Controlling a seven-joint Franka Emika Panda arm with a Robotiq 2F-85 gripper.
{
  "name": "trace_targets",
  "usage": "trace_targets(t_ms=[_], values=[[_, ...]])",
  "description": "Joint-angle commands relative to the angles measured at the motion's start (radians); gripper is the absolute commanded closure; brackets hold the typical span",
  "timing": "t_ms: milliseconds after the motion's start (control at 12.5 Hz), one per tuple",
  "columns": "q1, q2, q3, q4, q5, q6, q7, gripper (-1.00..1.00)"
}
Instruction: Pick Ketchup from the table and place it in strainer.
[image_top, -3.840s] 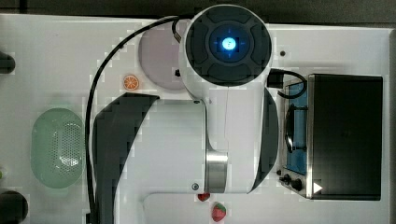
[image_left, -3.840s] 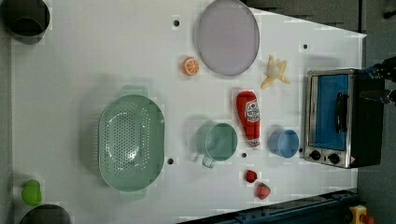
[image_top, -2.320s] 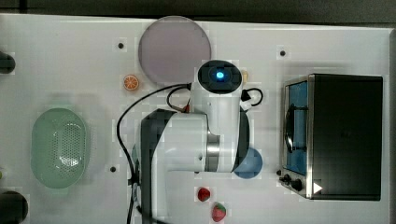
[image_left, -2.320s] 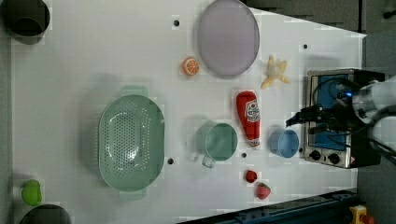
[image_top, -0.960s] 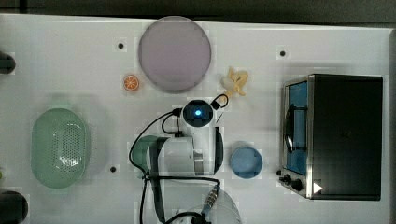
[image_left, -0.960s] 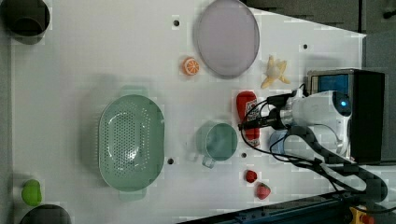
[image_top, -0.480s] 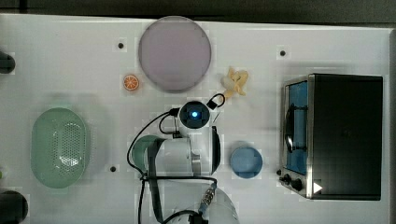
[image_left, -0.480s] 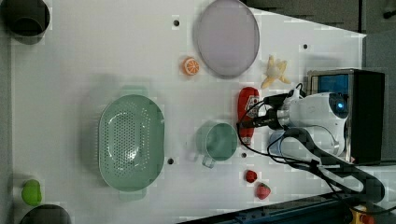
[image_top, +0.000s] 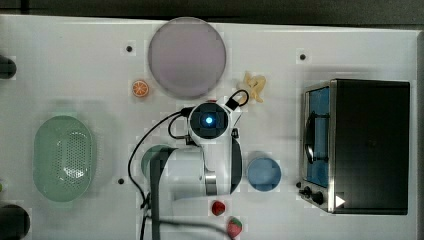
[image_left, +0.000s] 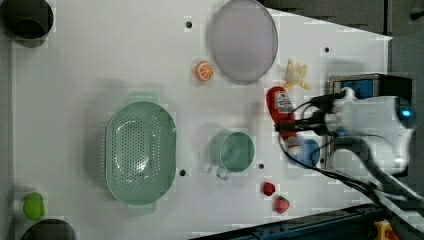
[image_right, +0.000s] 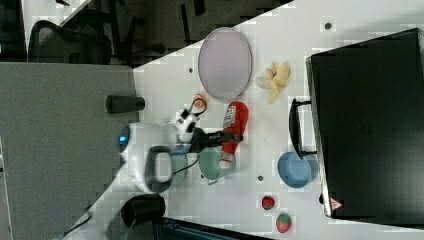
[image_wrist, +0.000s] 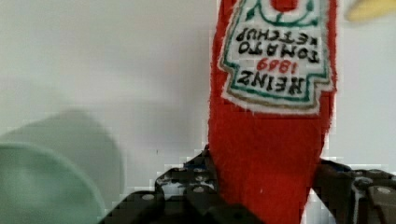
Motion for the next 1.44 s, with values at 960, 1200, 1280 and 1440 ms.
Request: trace_targets(t_ms=[960, 1200, 1280, 1440], values=[[0.125, -0.141, 0.416, 0.229, 0.182, -0.268, 0.595, -0.26], [0.144, -0.001, 0.493, 0.23, 0.182, -0.036, 0.733, -0.26], [0.15, 0.053, 0.506, 0.23, 0.181, 0.043, 0.754, -0.26], [0.168, 0.16, 0.511, 0.232, 0.18, 0.164, 0.78, -0.26]])
